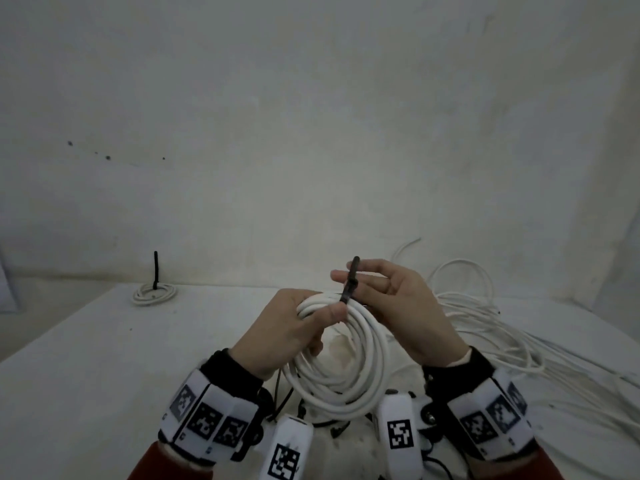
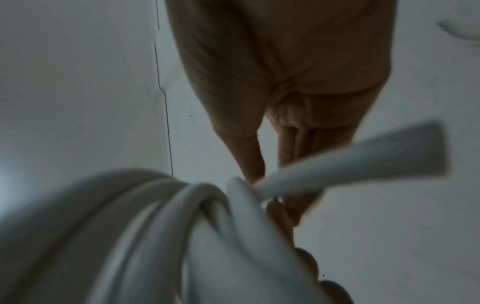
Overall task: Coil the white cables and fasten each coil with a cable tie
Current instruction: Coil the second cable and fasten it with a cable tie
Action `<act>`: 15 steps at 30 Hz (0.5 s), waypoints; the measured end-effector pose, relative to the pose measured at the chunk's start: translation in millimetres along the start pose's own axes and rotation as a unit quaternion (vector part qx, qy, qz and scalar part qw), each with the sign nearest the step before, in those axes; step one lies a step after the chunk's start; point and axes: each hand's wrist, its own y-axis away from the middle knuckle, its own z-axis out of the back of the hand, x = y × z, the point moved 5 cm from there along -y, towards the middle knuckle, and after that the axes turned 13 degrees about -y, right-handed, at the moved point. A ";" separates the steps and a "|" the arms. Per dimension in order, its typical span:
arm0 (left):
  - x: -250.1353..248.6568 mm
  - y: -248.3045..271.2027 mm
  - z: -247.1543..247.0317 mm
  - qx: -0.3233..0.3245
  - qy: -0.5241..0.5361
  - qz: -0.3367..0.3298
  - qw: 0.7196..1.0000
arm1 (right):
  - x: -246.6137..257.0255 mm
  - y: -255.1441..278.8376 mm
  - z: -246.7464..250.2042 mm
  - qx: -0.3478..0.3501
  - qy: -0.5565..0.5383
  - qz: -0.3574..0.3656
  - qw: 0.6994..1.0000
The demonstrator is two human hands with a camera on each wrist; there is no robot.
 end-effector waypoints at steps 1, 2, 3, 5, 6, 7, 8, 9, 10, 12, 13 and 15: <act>2.1 -1.3 -0.4 0.003 0.002 0.003 1.000 | 0.8 -1.2 0.3 -0.006 -0.002 0.025 1.000; 4.5 -1.7 -0.6 0.005 0.007 0.008 1.000 | 1.9 -1.5 0.7 -0.011 0.005 0.049 0.999; 7.0 -2.1 -0.7 0.007 0.023 0.015 1.000 | 4.0 -1.1 -0.3 -0.012 0.015 0.071 0.997; 12.2 -3.2 -1.7 0.012 0.081 0.035 0.996 | 7.6 -0.1 -2.0 -0.010 0.035 0.110 0.993; 13.8 -3.4 -2.2 0.014 0.116 0.049 0.992 | 8.8 0.8 -3.4 -0.008 0.048 0.124 0.991; 14.6 -3.2 -2.8 0.017 0.148 0.063 0.987 | 9.6 1.7 -4.6 -0.005 0.062 0.135 0.989; 15.2 -2.7 -3.5 0.019 0.170 0.077 0.982 | 10.3 2.8 -5.7 -0.002 0.079 0.146 0.986; 15.8 -2.4 -4.0 0.018 0.181 0.087 0.979 | 10.7 3.8 -6.3 0.001 0.096 0.157 0.983; 16.0 -2.2 -4.6 0.014 0.187 0.097 0.978 | 10.7 4.7 -7.2 0.003 0.112 0.167 0.980; 15.5 -1.1 -5.4 0.006 0.192 0.118 0.974 | 11.9 6.1 -8.2 0.006 0.141 0.177 0.974; 15.1 -0.8 -6.0 0.001 0.191 0.126 0.974 | 12.7 6.9 -8.3 0.007 0.153 0.182 0.971; 13.0 -0.5 -7.4 -0.006 0.189 0.129 0.973 | 14.3 8.5 -8.9 0.012 0.168 0.189 0.967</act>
